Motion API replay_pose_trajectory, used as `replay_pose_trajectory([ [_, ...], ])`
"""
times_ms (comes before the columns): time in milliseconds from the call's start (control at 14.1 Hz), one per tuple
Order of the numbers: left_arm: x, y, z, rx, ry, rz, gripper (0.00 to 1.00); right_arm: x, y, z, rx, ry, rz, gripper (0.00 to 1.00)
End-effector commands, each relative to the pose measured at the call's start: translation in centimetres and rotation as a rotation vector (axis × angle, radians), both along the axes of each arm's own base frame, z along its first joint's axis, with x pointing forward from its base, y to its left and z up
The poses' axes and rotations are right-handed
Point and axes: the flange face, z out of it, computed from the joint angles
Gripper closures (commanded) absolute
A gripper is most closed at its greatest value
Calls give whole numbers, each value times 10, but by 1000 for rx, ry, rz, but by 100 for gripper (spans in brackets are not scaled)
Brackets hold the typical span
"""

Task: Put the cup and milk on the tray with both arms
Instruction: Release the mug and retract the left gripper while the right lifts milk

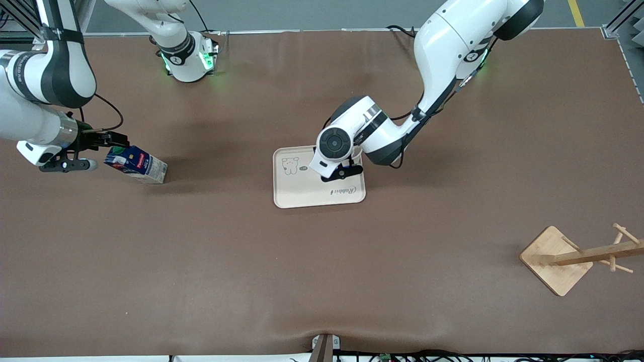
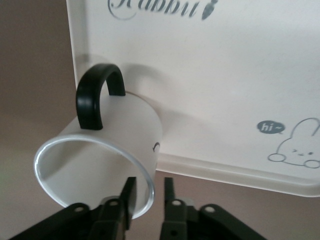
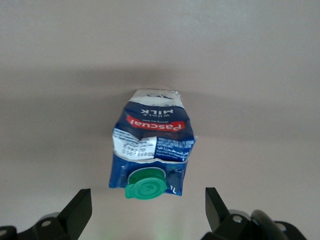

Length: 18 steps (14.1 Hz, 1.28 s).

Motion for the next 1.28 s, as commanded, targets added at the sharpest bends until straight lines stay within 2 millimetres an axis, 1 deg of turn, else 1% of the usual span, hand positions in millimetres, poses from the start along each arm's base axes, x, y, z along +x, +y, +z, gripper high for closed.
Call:
replay_pose_trajectory([
  [0, 26, 0, 45, -36, -65, 21, 0, -14, -3, 1, -1, -8, -75, 0],
  [142, 61, 31, 88, -64, -117, 77, 0, -15, -4, -5, -3, -9, -94, 0],
  [285, 84, 61, 142, -89, -198, 99, 0, -16, 0, -15, -8, -22, -146, 0],
  [356, 98, 84, 168, -104, -242, 112, 0, -15, 3, -17, 3, -34, -158, 0],
  [498, 124, 133, 209, -127, -317, 122, 0, -13, 3, -23, 4, -46, -156, 0],
  [640, 140, 181, 255, -135, -397, 150, 0, -16, 4, -30, 3, -49, -157, 0],
  [712, 143, 197, 273, -137, -428, 170, 0, -15, 3, -34, 1, -63, -159, 0],
  [783, 142, 209, 291, -135, -453, 184, 0, -13, 3, -39, -1, -69, -160, 8],
  [854, 139, 223, 308, -120, -465, 201, 0, -11, 3, -43, -1, -73, -157, 23],
  [925, 137, 237, 320, -104, -470, 214, 0, -11, 3, -44, 0, -72, -150, 41],
  [1067, 134, 270, 347, -79, -491, 250, 0, -10, 1, -43, 0, -77, -153, 50],
  [1139, 134, 286, 357, -73, -508, 252, 0, -9, 4, -40, 0, -80, -148, 73],
  [1210, 137, 304, 365, -70, -524, 248, 0, -8, 6, -36, 0, -77, -146, 85],
])
